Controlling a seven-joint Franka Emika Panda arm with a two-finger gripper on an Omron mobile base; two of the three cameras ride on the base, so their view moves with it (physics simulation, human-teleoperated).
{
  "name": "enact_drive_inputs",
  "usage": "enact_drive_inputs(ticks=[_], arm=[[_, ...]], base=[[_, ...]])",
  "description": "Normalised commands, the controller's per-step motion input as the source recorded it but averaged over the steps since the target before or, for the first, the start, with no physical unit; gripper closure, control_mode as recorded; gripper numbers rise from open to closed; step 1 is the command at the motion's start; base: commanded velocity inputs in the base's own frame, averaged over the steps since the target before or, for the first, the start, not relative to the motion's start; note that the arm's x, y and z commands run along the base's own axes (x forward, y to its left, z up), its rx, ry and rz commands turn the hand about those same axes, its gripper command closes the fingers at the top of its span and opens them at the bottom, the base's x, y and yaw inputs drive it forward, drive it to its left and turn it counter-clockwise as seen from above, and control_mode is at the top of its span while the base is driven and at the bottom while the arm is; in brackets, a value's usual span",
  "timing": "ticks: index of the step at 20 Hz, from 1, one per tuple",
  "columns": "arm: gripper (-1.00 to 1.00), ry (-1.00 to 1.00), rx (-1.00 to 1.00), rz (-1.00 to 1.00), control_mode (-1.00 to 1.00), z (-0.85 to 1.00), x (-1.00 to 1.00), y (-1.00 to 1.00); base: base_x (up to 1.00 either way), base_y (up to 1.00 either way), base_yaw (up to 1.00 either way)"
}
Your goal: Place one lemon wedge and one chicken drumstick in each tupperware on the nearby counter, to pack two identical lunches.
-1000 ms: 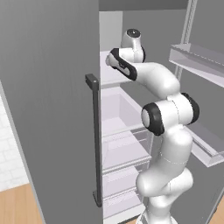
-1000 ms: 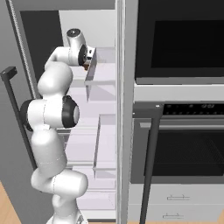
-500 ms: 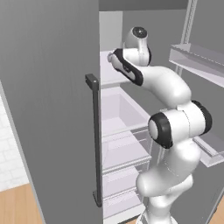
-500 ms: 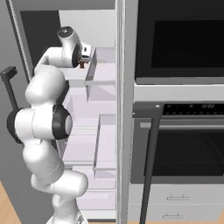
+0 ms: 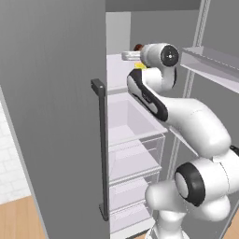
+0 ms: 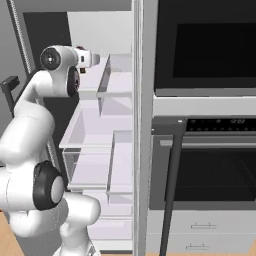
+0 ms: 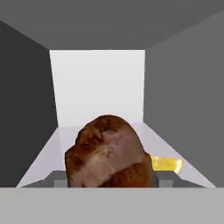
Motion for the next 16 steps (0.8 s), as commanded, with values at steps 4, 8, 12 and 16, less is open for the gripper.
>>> enact_drive_inputs(ticks=[4,8,12,16], arm=[[1.0,-0.12,0.08,0.0,-1.0,0.15,-1.0,0.0],[1.0,0.03,0.0,0.0,-1.0,-0.06,-1.0,0.01],[1.0,0.14,0.0,0.0,-1.0,-0.44,-1.0,0.04],[1.0,0.27,0.0,0.0,-1.0,-0.69,-1.0,0.04]], base=[[0.0,0.0,0.0],[0.0,0.0,0.0],[0.0,0.0,0.0],[0.0,0.0,0.0]])
